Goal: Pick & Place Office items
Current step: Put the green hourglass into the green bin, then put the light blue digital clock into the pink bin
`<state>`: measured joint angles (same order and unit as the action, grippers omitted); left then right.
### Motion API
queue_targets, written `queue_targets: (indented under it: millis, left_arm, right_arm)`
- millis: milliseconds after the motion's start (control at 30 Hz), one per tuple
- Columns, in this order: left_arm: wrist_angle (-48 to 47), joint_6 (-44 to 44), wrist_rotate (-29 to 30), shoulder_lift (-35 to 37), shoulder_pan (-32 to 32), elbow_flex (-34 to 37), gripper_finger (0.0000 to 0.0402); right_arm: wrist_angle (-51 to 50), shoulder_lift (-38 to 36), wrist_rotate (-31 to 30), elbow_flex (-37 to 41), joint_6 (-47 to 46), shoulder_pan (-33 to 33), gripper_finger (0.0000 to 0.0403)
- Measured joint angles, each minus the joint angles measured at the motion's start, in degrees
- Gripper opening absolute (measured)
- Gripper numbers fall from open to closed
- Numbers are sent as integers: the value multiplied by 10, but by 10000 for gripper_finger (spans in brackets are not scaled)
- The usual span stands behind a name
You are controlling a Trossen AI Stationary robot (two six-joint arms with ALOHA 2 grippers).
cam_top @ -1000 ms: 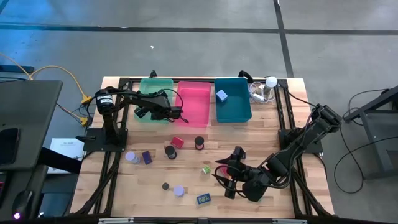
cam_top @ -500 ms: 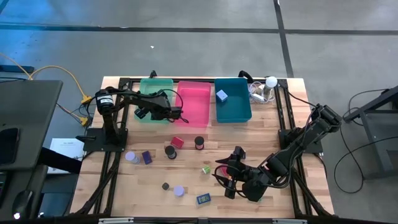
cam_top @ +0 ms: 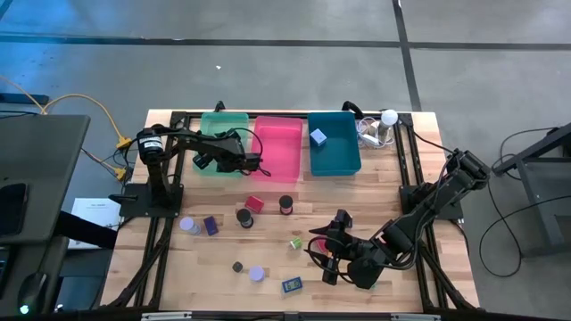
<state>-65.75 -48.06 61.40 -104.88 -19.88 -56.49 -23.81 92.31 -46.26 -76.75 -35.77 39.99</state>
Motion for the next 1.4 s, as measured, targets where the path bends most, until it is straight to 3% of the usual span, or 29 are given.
queue_targets:
  millis: [433, 700, 867, 1233, 1400]
  left_arm:
    - [0, -1, 1, 0, 0, 0, 249]
    - [-14, -25, 91, 0, 14, 0, 250]
    - [-36, -25, 58, 0, 16, -1, 250]
    - [-102, 36, 62, 4, 16, -6, 250]
    - [-105, 55, 34, 18, 18, -20, 250]
  right_arm:
    - [0, 0, 0, 0, 0, 0, 231]
    - [0, 0, 0, 0, 0, 0, 231]
    - [0, 0, 0, 0, 0, 0, 231]
    - [-3, 0, 0, 0, 0, 0, 231]
    - [-2, 0, 0, 0, 0, 0, 231]
